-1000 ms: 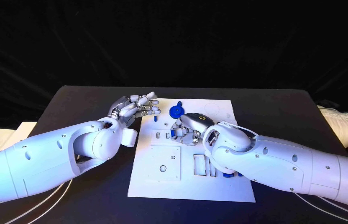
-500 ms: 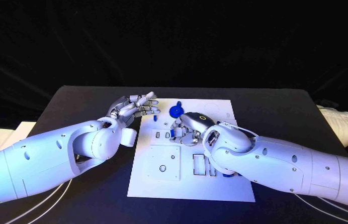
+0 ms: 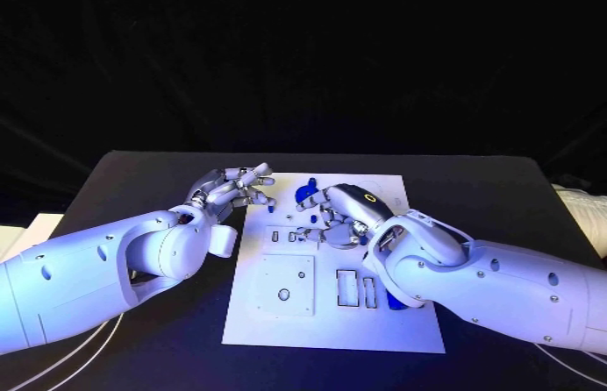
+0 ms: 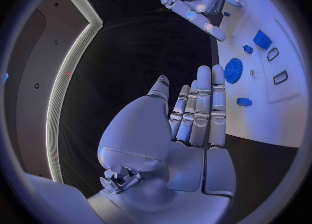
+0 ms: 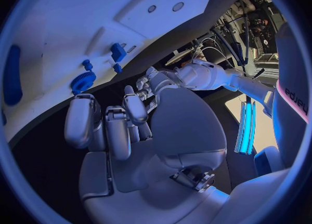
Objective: Assemble the parts on the task board
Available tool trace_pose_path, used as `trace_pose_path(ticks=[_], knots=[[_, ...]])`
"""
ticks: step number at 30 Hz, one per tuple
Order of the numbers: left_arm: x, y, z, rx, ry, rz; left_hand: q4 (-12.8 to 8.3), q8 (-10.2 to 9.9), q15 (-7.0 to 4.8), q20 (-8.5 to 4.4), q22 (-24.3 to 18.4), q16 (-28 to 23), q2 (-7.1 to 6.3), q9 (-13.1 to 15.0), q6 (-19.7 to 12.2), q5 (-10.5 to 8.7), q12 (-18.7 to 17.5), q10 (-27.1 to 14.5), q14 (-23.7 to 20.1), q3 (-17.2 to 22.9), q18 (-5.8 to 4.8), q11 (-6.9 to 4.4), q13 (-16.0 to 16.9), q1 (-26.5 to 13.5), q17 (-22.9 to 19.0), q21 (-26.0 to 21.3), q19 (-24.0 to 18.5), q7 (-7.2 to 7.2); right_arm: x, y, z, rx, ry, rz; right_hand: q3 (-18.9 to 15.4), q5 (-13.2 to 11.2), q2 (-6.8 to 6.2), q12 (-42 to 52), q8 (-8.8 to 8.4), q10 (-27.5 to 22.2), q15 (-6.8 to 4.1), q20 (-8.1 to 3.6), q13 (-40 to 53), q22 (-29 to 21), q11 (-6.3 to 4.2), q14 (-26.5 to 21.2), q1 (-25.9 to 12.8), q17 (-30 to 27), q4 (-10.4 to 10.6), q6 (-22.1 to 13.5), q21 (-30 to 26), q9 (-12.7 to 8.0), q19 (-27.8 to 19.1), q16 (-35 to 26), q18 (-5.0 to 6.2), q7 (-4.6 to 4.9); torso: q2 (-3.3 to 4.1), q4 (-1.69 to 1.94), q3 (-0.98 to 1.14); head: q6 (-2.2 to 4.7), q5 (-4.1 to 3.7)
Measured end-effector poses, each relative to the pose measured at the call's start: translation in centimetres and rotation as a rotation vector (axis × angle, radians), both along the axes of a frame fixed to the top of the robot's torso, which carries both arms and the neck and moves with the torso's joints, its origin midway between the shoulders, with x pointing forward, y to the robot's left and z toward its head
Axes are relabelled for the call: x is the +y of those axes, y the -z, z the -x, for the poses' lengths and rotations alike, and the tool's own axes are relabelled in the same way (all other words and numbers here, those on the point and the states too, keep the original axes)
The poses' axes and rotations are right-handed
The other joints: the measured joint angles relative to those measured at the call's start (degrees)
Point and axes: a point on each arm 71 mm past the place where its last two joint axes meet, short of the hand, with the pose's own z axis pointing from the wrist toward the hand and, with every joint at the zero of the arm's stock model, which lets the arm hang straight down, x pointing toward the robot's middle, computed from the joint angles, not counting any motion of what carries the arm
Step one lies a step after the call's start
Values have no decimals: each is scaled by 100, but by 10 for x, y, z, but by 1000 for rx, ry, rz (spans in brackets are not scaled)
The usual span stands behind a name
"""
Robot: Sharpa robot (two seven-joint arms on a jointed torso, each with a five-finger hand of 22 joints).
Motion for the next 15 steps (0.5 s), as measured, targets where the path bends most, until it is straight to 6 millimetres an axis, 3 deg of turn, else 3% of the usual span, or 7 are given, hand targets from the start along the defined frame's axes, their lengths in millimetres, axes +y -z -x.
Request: trace_pose_path(ticks=[2,5,6,7,8,11,15], knots=[[1,1,1,8,8,-26,9,96,-92,-91,189,507,-1,27,107,0,240,278,197,-9,0,-86,130,-1,369,312,237,-106,-11,-14,0,3,-17,-26,0,22,42,0,0,0,0,0,-7,2,0,0,42,0,0,0,0,7,0,0,0,0,-14,-3,5,-4,11],[1,1,2,18,29,-78,-60,410,-357,-310,482,2024,-25,156,477,0,918,924,975,12,-1,-351,513,30,2074,788,591,-371,-29,-30,-4,23,-16,-58,-16,22,122,0,2,0,0,0,-19,-21,0,0,122,0,-16,0,0,30,0,0,0,0,-45,-10,11,-20,15],[0,0,3,24,40,-106,-96,565,-465,-429,1000,2848,-29,232,600,0,1335,1062,1390,51,-2,-450,801,34,3112,1307,877,-475,-37,-35,-5,39,-10,-73,-16,22,133,0,24,0,0,0,-27,-38,0,0,133,0,-16,0,0,37,0,0,0,0,-55,-12,12,-25,15],[0,0,3,30,49,-129,-101,684,-529,-498,1575,3363,-29,299,656,0,1699,1070,1621,92,-18,-499,1072,33,3789,1826,1092,-531,-43,-39,-6,52,-3,-86,-16,22,133,0,24,0,0,0,-27,-45,0,0,133,-1,-17,0,0,37,0,0,0,0,-69,-18,12,-34,12],[-1,0,3,38,59,-153,-79,819,-572,-538,2160,3774,-31,383,684,0,2120,996,1758,117,-137,-572,1400,32,4314,2341,1266,-597,-49,-42,-7,66,6,-99,-16,22,144,0,24,0,0,0,-28,-49,0,0,144,-1,-16,0,0,37,0,0,0,0,-79,-22,12,-37,11],[-3,-4,1,69,99,-253,179,1228,-614,-551,3288,4368,-136,676,560,13,3318,705,1814,21,-271,-670,2429,-301,4644,3313,1468,-708,-70,-51,-13,110,47,-144,-16,31,171,0,24,0,0,0,-28,-66,0,0,171,-1,-17,0,0,43,0,-23,0,0,-109,-43,12,-47,18],[-8,-12,-2,101,183,-423,562,1541,-593,-573,3683,4480,-182,909,367,13,3963,549,1836,-246,-269,-641,3110,-700,4669,3648,1489,-660,-92,-59,-19,166,101,-208,-16,53,194,0,24,0,0,0,-28,-83,0,0,194,-1,-17,0,0,48,0,-23,0,0,-147,-72,12,-63,35]])
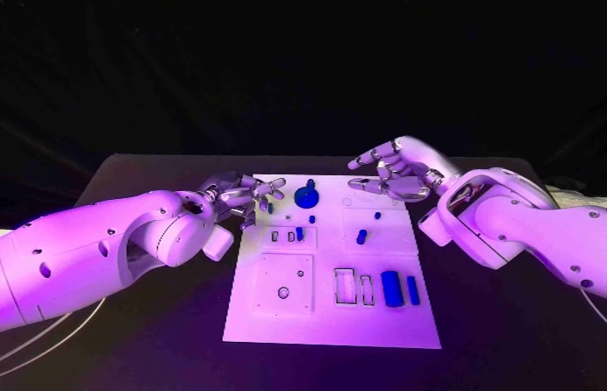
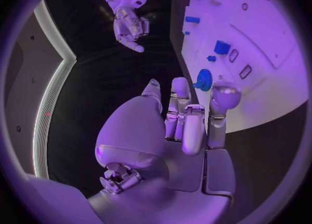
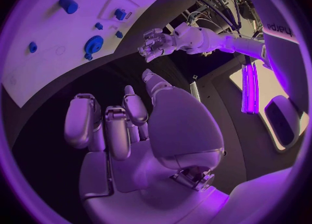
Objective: Assemble the parts on the task board
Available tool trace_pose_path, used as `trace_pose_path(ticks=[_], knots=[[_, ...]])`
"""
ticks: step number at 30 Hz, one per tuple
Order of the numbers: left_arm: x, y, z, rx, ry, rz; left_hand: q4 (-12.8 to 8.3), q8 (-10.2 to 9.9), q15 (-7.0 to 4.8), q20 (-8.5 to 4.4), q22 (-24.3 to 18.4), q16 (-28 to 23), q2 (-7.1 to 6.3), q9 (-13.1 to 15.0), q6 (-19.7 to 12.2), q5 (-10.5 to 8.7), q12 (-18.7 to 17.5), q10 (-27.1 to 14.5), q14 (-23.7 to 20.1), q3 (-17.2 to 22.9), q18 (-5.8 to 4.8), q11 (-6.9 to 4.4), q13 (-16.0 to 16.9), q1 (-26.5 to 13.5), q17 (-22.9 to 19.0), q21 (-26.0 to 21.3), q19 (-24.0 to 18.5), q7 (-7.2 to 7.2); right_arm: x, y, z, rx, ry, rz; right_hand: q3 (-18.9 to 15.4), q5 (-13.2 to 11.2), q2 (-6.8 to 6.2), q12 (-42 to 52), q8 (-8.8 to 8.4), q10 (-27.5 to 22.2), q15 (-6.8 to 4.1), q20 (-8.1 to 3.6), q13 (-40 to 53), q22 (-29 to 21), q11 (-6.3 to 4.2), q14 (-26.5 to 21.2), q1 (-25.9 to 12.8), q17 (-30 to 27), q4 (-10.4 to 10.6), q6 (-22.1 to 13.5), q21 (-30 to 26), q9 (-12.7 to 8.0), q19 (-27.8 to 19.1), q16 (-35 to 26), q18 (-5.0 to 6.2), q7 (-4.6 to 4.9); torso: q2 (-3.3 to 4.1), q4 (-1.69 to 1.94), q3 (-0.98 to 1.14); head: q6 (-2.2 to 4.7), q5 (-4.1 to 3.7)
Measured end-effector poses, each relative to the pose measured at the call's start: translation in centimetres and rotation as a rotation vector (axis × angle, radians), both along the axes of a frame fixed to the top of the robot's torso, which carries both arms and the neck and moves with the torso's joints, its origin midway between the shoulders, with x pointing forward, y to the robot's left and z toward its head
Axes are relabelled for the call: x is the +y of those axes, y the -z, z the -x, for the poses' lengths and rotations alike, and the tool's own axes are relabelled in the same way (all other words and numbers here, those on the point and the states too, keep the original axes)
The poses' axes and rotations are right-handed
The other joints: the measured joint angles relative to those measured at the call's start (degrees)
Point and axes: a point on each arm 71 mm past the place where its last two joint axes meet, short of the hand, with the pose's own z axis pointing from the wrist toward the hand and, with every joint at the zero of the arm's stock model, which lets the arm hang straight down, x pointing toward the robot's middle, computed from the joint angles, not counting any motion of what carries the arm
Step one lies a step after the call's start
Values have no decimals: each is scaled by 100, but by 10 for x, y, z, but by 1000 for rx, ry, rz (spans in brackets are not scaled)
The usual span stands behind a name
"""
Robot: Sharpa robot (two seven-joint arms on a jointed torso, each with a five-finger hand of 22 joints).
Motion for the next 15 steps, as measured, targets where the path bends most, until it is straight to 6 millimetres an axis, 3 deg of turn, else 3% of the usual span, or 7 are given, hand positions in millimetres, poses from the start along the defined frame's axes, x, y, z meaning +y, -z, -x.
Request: trace_pose_path(ticks=[2,4,7,11,13,15], knots=[[-4,-3,-1,14,48,-102,166,164,0,-11,219,86,-6,114,-58,0,202,-9,0,-131,0,-9,238,-125,0,170,11,-20,-10,-2,-4,30,28,-34,0,35,29,0,0,0,0,0,6,-3,0,0,29,0,0,0,0,2,0,0,0,0,-19,-11,7,-1,11],[-7,-5,-2,20,82,-190,233,370,-3,-34,703,268,27,252,-59,0,500,168,3,-213,-133,-52,617,-182,0,515,204,-28,-18,-3,-8,54,52,-61,0,35,29,0,0,0,0,0,8,-7,0,0,29,0,0,0,0,2,0,-9,0,0,-35,-18,10,3,24],[-11,-8,-7,26,116,-325,243,681,-72,-83,1231,366,47,489,-116,0,816,385,9,-342,-134,-114,1033,-203,0,896,408,-123,-28,-3,-13,84,85,-95,-3,35,29,0,0,0,0,0,8,-20,0,0,29,0,-3,0,-21,2,0,-31,0,0,-58,-29,19,1,43],[-20,-8,-13,38,144,-461,244,863,-72,-114,1161,366,98,664,-257,0,555,126,8,-433,-133,-125,700,-253,-1,855,393,-130,-33,-2,-17,106,103,-127,-24,66,90,0,6,0,0,0,23,-23,0,0,89,-1,-24,0,-21,9,0,-31,0,0,-76,-37,21,-12,52],[-25,-8,-16,46,157,-518,246,933,-72,-128,1309,366,131,731,-294,0,547,127,9,-470,-135,-125,709,-250,-1,944,444,-133,-33,-2,-19,112,106,-138,-20,66,89,0,22,0,0,0,24,-23,0,0,89,-1,-28,0,-21,9,0,-31,0,0,-81,-43,21,-13,60],[-30,-8,-18,49,166,-561,245,1000,-102,-139,1481,366,192,794,-323,0,583,171,17,-482,-223,-164,799,-226,-1,1053,553,-162,-33,-2,-19,114,106,-145,-6,66,89,0,22,0,0,0,24,-23,0,0,89,-1,-42,0,-21,9,0,-31,0,0,-84,-45,21,-16,65]])
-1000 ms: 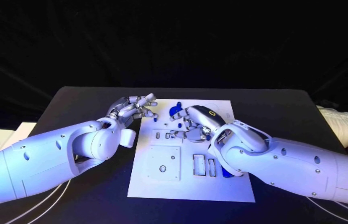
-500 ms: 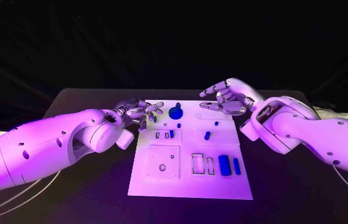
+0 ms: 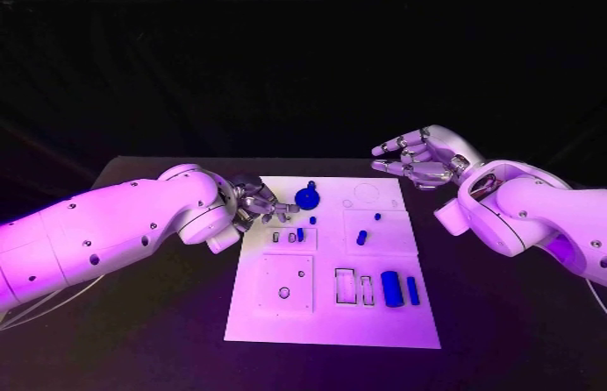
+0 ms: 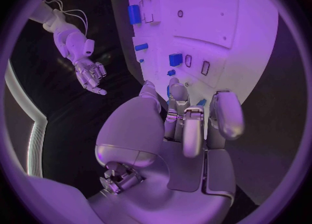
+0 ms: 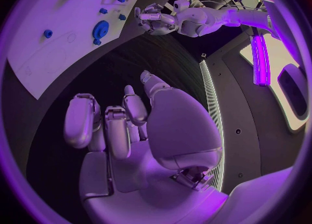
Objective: Assemble the parts on the task board
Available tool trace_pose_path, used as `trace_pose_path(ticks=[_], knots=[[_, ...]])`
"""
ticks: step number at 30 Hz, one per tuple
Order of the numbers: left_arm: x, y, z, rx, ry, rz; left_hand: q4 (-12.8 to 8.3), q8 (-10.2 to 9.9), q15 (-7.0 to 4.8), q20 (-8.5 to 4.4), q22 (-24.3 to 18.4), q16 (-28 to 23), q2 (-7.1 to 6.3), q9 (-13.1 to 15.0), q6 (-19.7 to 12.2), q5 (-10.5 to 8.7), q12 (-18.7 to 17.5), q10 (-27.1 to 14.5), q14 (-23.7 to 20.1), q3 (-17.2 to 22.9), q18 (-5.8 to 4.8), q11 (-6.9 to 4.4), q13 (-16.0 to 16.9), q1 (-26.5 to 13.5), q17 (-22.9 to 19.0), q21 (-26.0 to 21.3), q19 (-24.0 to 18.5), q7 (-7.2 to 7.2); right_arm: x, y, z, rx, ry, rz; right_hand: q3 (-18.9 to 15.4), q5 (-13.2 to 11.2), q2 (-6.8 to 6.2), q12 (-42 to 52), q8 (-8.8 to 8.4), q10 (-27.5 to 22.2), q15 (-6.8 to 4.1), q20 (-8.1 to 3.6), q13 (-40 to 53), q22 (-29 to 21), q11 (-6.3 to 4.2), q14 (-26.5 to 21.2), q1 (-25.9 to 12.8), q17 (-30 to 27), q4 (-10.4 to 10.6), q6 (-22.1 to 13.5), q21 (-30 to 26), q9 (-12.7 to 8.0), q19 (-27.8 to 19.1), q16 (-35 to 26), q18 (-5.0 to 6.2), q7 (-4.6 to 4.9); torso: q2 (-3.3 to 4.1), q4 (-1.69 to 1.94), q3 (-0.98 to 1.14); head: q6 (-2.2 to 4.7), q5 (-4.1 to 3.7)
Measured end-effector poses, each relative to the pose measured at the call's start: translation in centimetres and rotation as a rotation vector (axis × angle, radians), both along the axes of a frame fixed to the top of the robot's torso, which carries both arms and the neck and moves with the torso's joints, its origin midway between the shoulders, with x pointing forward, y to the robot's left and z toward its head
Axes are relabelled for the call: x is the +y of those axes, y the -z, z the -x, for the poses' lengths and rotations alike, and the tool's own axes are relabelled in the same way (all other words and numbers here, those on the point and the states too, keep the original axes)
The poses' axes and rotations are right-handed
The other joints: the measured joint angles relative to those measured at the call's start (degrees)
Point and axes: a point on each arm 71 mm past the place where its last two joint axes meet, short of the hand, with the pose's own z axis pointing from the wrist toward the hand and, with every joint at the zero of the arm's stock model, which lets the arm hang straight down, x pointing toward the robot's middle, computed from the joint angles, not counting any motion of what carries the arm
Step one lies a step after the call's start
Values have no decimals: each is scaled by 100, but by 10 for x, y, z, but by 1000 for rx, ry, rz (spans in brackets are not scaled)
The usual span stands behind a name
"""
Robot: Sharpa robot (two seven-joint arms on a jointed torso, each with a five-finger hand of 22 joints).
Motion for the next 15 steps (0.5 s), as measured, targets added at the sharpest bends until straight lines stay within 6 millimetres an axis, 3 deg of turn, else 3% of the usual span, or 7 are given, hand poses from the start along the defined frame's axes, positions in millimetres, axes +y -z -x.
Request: trace_pose_path(ticks=[5,7,10,15], knots=[[-12,-1,-4,-9,27,-91,1,202,-10,-25,317,0,98,180,-33,0,328,312,-9,-64,-1,-20,447,8,0,202,159,-33,2,0,-1,-1,-5,-9,-15,35,21,0,0,0,0,0,0,0,0,0,21,0,-15,0,0,6,0,0,0,0,-2,0,0,-7,10],[-17,-1,-6,-13,38,-131,-5,304,-44,-47,417,0,131,276,-62,0,456,427,1,-123,-89,-37,633,-25,0,263,183,-62,3,0,-1,-4,-8,-10,-15,60,31,0,0,0,0,0,0,0,0,0,30,0,-15,0,0,6,0,0,0,0,-2,-1,-1,-16,21],[-22,-1,-9,-15,51,-179,2,459,-52,-55,541,0,196,434,-93,-2,607,546,-8,-237,-89,-73,859,-94,-1,332,231,-93,3,0,-2,-6,-9,-11,-16,68,31,0,0,0,0,0,0,-5,0,0,30,0,-15,0,0,6,0,0,0,0,-1,1,1,-26,34],[-28,1,-12,-7,69,-233,6,662,-93,-86,663,0,210,676,-155,-323,777,676,-8,-404,-89,-103,1128,-263,-1,396,262,-115,2,0,-3,-10,-8,-9,-31,125,31,0,0,0,0,0,-1,-5,0,0,30,-1,-31,0,0,11,0,0,0,0,4,1,0,-54,49]])
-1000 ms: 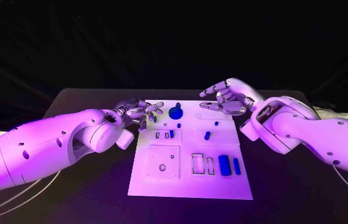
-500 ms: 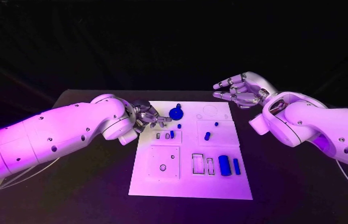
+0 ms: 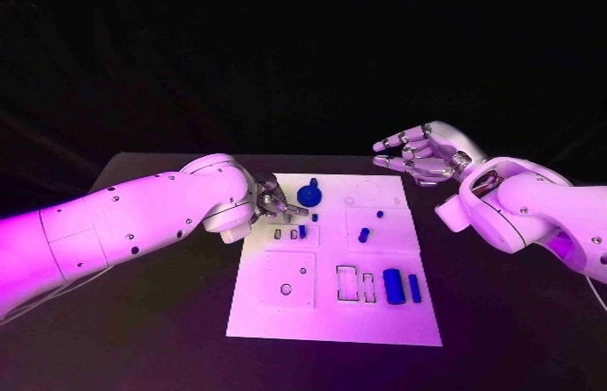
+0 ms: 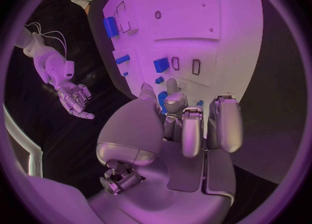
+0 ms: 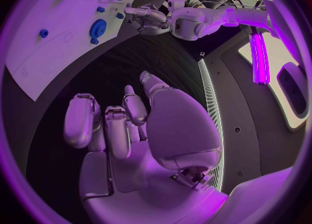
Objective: Assemble the parts on the task board
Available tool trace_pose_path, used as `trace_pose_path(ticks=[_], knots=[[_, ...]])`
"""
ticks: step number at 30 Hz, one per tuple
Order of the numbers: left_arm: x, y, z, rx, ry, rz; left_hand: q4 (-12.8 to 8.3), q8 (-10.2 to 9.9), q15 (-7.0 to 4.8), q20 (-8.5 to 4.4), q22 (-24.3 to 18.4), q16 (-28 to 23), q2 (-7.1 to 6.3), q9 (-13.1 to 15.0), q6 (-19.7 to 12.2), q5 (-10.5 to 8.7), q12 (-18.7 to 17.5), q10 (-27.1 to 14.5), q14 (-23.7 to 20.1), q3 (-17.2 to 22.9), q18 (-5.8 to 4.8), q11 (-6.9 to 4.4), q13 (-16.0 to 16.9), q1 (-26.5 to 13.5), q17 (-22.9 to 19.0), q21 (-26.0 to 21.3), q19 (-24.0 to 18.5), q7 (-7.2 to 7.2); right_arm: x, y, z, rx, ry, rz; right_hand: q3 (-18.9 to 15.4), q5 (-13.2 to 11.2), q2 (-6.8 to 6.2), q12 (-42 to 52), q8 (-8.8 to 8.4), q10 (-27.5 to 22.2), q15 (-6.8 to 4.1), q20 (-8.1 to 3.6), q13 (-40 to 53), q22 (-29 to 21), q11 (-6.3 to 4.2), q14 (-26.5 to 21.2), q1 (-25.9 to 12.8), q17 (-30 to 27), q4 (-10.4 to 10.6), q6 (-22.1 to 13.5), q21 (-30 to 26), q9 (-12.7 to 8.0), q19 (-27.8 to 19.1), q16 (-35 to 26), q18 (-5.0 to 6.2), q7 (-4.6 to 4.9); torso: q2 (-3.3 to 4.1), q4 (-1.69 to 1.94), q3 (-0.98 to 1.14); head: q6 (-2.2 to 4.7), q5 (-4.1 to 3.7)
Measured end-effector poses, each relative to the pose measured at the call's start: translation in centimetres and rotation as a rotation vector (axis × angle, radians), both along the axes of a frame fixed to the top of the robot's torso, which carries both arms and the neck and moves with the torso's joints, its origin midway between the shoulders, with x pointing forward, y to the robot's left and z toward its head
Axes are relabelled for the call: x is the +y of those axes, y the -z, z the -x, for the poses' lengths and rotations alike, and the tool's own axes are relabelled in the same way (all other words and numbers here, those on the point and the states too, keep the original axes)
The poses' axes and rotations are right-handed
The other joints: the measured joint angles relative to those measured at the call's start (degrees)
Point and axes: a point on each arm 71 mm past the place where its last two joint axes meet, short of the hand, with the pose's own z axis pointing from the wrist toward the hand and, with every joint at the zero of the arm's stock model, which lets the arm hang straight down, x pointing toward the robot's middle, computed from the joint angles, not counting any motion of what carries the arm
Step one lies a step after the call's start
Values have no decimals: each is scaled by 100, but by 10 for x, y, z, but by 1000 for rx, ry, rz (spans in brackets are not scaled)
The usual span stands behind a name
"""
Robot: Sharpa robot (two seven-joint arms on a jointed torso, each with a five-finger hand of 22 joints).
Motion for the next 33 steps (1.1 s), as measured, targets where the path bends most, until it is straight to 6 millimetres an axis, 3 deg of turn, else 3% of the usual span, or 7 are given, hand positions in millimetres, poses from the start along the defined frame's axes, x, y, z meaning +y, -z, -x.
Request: trace_pose_path(ticks=[3,22,28,33], knots=[[-5,1,-1,8,15,-22,-1,112,0,-21,7,0,-14,140,-20,-140,66,54,0,-145,0,-11,126,-142,0,28,21,-19,1,0,-1,-1,-1,0,0,8,0,0,0,0,0,0,0,0,0,0,0,0,0,0,0,0,0,0,0,0,1,-3,0,-20,2],[-25,8,-2,54,87,-88,-14,176,-41,-41,6,0,-8,283,-60,-140,134,102,-1,-204,1,-41,242,-182,-1,75,41,-60,6,1,-2,0,-13,2,0,74,0,0,0,0,0,0,6,-6,0,0,0,-1,0,1,0,-1,0,0,0,0,2,1,0,-113,11],[-28,9,-3,63,100,-96,-30,200,-41,-41,6,0,98,355,-133,-140,133,102,-1,-220,1,-41,221,-75,-2,74,40,-51,6,1,-2,2,-16,3,0,74,0,20,0,0,0,0,13,-2,0,0,0,-1,0,1,0,4,0,0,0,-1,1,3,3,-129,23],[-27,10,-4,67,98,-100,-30,221,-41,-41,6,0,93,368,-133,-140,133,102,-1,-220,1,-41,212,-70,-2,73,40,-50,6,1,-2,5,-17,5,0,74,0,46,0,0,0,0,25,0,0,0,0,-1,0,1,0,3,0,0,0,-1,1,2,3,-143,29]])
